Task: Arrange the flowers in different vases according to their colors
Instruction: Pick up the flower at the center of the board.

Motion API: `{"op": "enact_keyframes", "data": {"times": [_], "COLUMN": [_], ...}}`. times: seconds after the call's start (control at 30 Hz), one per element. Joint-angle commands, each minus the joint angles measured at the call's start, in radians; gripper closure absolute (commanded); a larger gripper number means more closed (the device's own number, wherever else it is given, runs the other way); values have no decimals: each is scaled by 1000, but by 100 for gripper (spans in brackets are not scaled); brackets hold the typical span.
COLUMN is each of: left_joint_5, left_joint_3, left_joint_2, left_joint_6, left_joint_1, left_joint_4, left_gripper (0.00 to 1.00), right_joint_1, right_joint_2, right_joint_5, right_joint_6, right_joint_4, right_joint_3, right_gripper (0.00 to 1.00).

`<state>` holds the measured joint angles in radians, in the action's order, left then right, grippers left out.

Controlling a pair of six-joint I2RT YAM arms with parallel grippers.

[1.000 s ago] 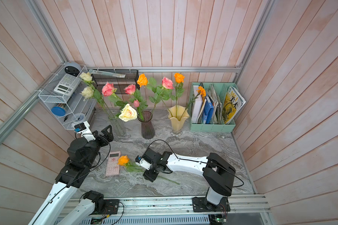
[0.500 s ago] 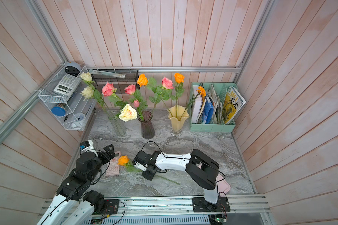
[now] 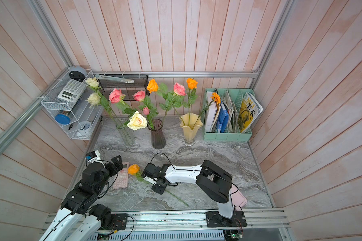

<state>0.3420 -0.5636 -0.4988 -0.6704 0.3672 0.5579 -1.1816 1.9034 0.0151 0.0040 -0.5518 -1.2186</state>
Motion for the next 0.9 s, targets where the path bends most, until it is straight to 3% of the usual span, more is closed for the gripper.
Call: {"op": "enact_keyframes", "data": {"times": [0.0,0.3,0.47,0.87], "left_joint_5": [2,5,0,-1], "left_joint_3": [4,-20,-13,4], "left_joint_2": [0,6,26,25], "left_joint_6": [10,34,21,11], "left_joint_1": [3,4,2,3], "left_joint_4": [-32,-21,-22,-21], "left_gripper": [3,3,3,3], "right_joint_1": [-14,-14,-15,-80], "right_joint_2": [31,-109,-248,-672], "right_joint_5": [-37,-197,-301,-405], "right_joint_6": [10,-51,-101,-110], "right_joint_4": [-3,-79,-150,-271], "right_joint_3": [17,23,41,130], "right_gripper": [100,100,100,100]}}
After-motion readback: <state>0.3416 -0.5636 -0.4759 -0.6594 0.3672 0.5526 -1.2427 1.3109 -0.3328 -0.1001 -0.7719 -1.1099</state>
